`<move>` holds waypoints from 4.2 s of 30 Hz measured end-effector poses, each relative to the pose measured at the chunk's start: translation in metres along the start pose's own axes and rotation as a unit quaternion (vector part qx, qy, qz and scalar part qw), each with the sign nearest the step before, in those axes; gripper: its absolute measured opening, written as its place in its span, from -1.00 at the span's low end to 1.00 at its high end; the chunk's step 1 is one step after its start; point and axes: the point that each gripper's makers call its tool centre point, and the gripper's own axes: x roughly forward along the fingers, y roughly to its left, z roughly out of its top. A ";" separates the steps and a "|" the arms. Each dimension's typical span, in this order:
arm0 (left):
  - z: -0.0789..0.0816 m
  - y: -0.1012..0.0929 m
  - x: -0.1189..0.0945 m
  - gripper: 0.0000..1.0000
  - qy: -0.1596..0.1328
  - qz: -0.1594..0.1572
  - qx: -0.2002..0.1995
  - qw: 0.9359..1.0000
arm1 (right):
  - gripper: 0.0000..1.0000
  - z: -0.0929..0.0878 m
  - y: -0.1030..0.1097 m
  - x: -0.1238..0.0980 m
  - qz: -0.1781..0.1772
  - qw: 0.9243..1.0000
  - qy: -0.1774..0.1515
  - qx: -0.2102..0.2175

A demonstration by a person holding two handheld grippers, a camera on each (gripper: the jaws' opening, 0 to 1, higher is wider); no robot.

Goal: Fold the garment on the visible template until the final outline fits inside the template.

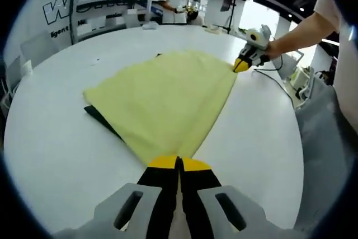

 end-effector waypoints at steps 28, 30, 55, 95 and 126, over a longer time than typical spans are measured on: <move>0.028 0.021 0.020 -0.99 -0.013 0.023 -0.013 1.000 | -1.00 0.019 -0.033 0.016 -0.035 0.999 0.005 -0.007; 0.025 0.024 0.017 -1.00 -0.008 0.026 -0.004 1.000 | -1.00 0.016 -0.035 0.012 -0.039 0.999 0.005 -0.006; 0.025 0.006 -0.045 -0.61 -0.044 0.082 -0.051 0.994 | -0.82 0.009 -0.002 -0.047 -0.055 0.998 -0.004 0.004; 0.019 -0.116 -0.162 0.95 -0.172 0.186 -0.134 0.958 | 0.38 0.059 0.135 -0.103 -0.132 0.984 -0.092 0.073; 0.024 -0.147 -0.169 0.98 -0.198 0.137 -0.163 0.957 | 0.66 0.062 0.192 -0.093 -0.149 0.975 -0.098 0.134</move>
